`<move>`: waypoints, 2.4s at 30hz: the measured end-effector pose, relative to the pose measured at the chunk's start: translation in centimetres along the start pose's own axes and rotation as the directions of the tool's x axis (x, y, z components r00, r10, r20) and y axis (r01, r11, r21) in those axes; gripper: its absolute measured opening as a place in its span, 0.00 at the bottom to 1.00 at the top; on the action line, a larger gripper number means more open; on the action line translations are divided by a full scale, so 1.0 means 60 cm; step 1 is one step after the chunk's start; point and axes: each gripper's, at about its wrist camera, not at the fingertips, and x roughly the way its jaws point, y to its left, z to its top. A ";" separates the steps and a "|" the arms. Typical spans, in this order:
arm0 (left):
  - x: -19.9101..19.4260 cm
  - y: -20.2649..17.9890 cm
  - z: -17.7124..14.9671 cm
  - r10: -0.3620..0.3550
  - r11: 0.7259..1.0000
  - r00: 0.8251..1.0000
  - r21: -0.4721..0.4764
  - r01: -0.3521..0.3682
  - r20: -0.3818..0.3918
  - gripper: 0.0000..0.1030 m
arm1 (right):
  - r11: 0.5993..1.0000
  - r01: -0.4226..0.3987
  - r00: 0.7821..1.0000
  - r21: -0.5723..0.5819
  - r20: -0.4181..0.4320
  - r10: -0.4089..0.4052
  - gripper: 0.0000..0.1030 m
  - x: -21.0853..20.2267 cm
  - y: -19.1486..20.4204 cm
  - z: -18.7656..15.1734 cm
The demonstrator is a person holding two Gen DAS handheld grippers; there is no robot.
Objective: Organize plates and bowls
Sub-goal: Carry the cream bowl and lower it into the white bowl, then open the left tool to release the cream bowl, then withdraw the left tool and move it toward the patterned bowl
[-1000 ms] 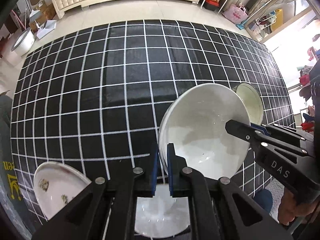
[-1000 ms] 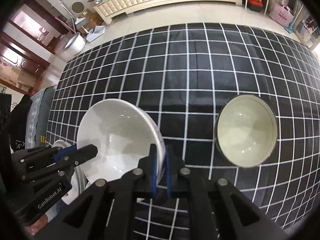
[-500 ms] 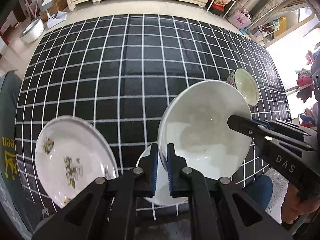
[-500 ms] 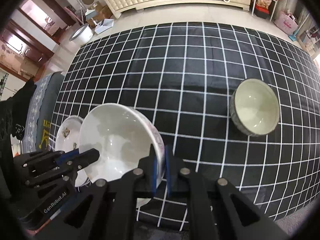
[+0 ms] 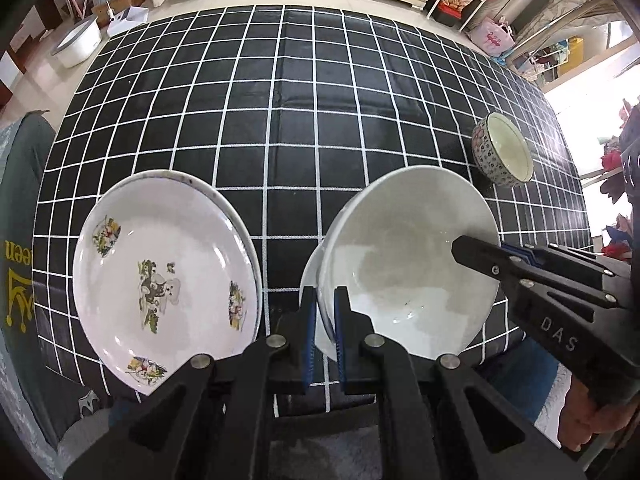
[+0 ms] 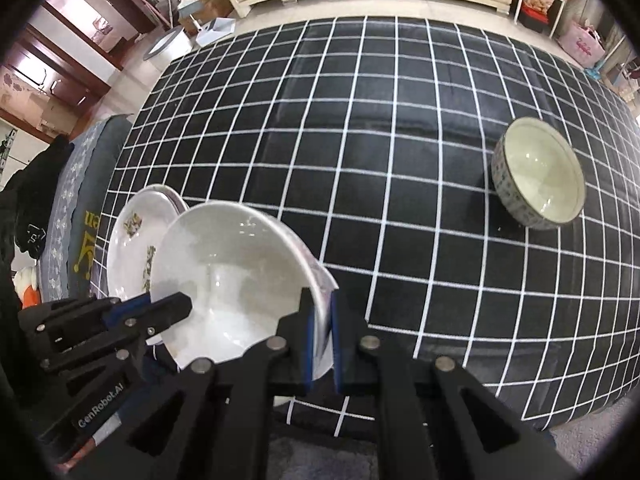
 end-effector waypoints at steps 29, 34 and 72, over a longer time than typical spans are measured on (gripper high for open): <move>0.057 -0.003 -0.011 0.036 0.999 0.998 -0.002 -0.036 -0.056 0.07 | 0.996 0.077 0.995 -0.046 -0.053 -0.079 0.10 0.052 0.011 -0.019; 0.060 -0.005 -0.010 0.035 0.999 0.998 -0.007 -0.035 -0.054 0.07 | 0.996 0.071 0.996 -0.046 -0.056 -0.074 0.10 0.053 0.010 -0.018; -0.071 -0.123 -0.001 -0.016 0.992 0.987 0.124 -0.004 0.162 0.38 | 0.997 0.064 0.982 0.038 0.174 -0.069 0.56 -0.138 -0.085 -0.042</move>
